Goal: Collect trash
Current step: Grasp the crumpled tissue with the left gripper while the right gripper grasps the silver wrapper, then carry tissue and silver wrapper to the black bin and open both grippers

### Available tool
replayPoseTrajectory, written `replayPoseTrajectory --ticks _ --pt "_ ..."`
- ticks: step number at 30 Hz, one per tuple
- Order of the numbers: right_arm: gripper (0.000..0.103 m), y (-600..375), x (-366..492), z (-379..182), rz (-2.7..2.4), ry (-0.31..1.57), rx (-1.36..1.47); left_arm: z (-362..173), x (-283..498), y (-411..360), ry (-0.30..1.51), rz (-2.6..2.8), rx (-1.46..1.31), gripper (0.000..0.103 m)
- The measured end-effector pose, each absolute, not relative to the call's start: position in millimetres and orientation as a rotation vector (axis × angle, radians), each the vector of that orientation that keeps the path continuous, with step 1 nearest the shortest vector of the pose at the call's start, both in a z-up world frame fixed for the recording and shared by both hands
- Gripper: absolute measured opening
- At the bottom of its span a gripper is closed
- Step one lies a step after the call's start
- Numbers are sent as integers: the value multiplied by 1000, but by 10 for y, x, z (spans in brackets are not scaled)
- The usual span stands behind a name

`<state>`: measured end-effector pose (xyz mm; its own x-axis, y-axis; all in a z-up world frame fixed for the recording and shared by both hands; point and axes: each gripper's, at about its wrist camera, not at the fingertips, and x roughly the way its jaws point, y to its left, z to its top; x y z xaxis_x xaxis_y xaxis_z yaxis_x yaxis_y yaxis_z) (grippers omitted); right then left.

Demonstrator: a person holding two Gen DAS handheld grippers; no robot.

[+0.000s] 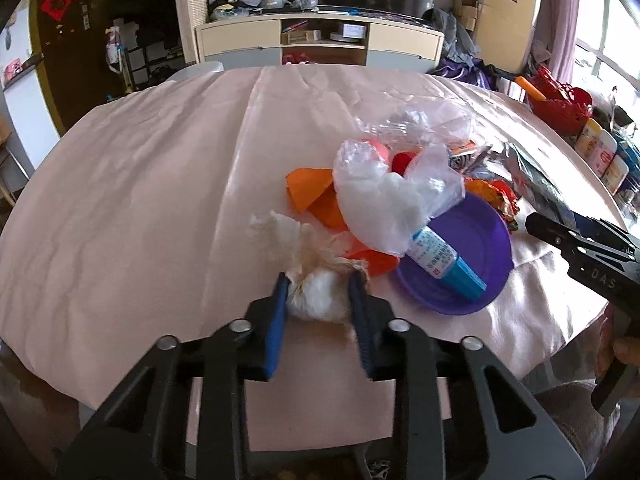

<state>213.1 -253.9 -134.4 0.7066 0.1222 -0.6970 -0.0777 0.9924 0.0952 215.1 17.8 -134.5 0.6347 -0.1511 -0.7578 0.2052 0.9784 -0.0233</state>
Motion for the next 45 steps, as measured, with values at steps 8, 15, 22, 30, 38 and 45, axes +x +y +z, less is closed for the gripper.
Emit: replayPoseTrajectory --ticks 8,15,22,30,38,45 --pt "20 -2631 1969 -1224 123 757 105 -1252 1986 158 831 -212 68 12" --pt "19 -2647 1696 -949 128 696 112 -928 1661 206 752 -184 71 12" --pt "19 -2641 1291 -726 160 659 129 -682 1236 130 699 -195 81 12" --pt "19 -2611 872 -802 190 683 149 -806 815 34 724 -225 63 12" --pt "19 -2483 611 -1117 233 767 155 -1128 480 -98 788 -274 73 12" --pt "19 -2450 463 -1501 247 863 171 -1522 333 -227 871 -309 73 12"
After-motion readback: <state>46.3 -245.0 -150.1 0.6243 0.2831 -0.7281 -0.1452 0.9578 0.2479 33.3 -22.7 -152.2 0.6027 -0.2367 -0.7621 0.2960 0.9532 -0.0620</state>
